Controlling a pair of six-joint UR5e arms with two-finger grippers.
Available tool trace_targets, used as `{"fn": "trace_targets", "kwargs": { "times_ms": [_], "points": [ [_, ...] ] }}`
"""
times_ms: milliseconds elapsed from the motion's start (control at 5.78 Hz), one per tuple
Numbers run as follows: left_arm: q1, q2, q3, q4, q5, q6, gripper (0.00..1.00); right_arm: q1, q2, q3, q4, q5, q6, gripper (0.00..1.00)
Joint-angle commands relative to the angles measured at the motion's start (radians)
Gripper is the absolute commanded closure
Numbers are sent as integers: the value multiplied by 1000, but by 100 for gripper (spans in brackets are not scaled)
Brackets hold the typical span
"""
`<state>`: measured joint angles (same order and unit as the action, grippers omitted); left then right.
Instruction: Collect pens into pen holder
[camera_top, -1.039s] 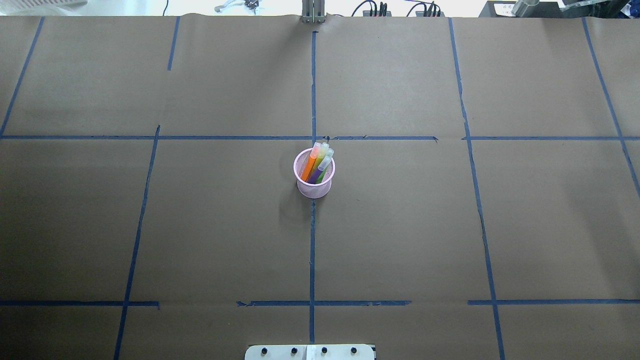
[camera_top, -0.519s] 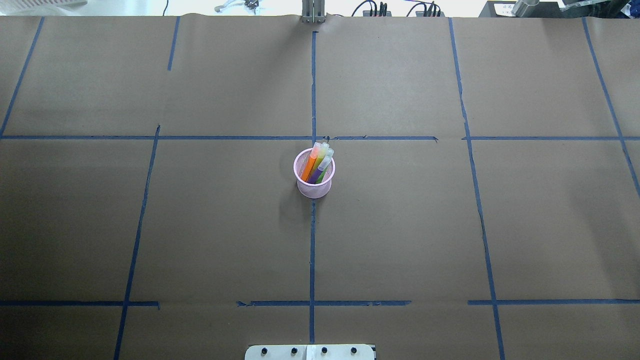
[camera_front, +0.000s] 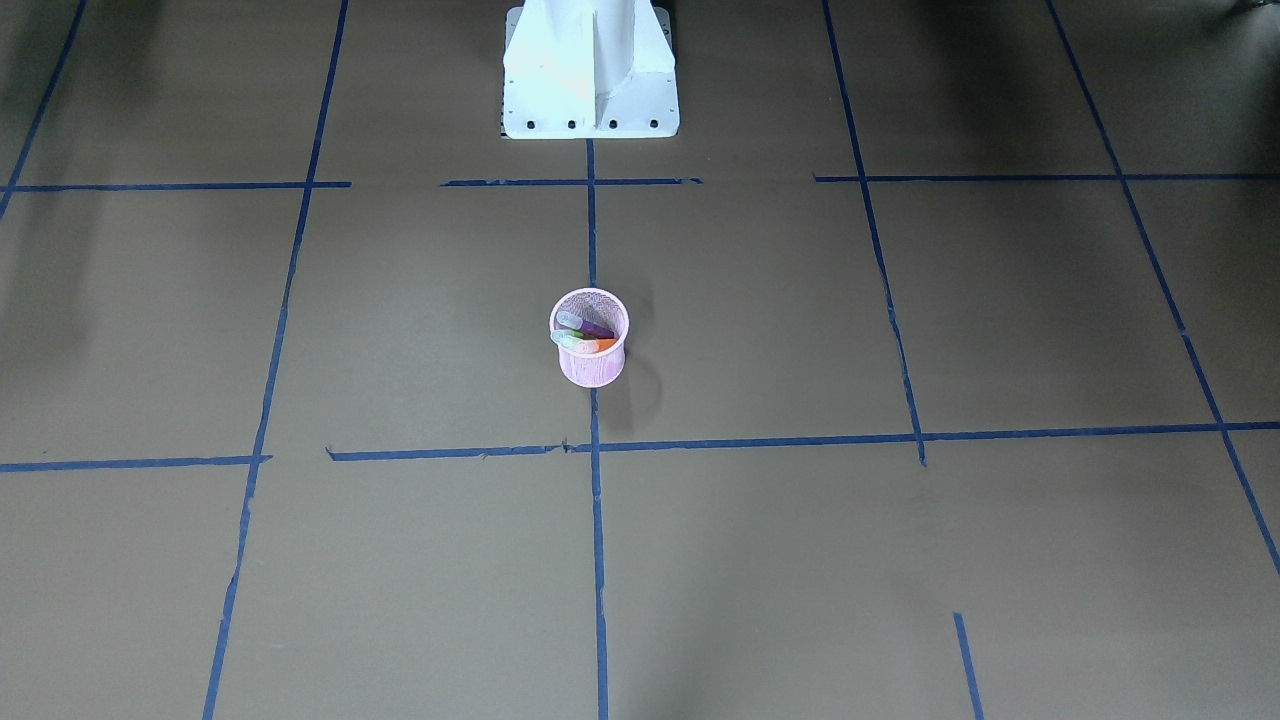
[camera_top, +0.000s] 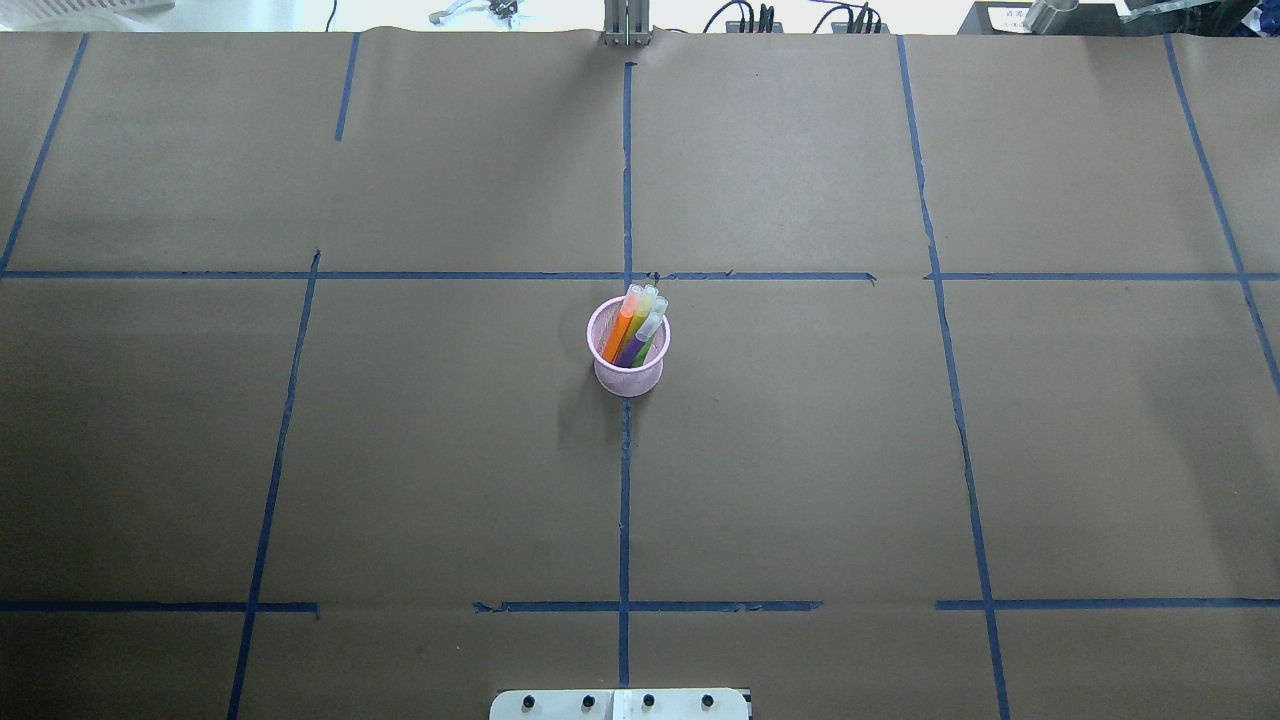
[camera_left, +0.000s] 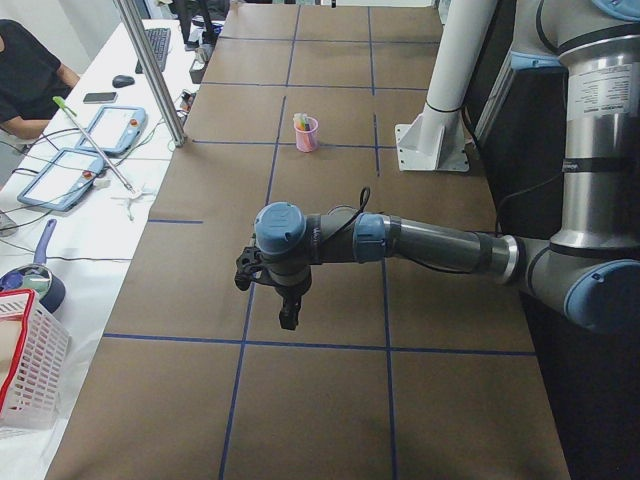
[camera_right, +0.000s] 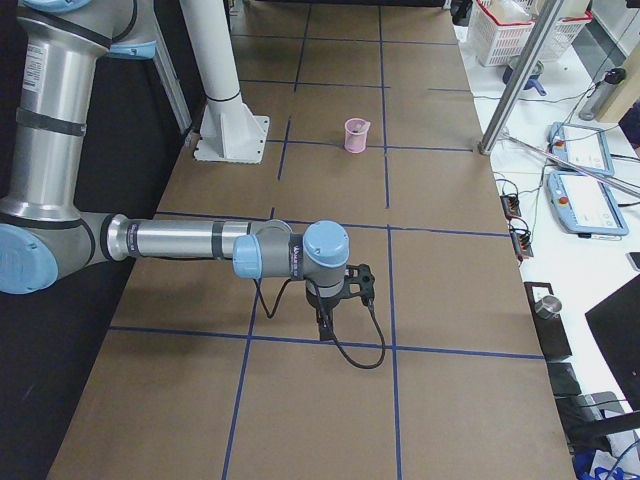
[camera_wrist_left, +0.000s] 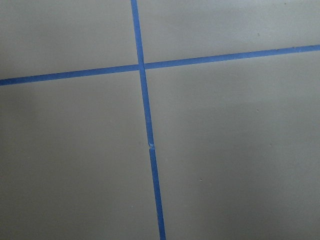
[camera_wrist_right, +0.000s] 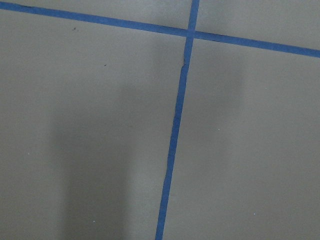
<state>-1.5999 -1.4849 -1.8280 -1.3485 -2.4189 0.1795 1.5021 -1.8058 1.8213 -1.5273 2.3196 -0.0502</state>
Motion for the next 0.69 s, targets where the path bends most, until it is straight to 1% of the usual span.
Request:
{"fn": "trace_targets", "kwargs": {
  "times_ms": [0, 519],
  "points": [
    [2, 14, -5, -1, 0, 0, 0, 0, -4, 4, 1, 1, 1, 0],
    [2, 3, -4, -1, 1, -2, 0, 1, -4, 1, 1, 13, 1, 0]
  ]
}}
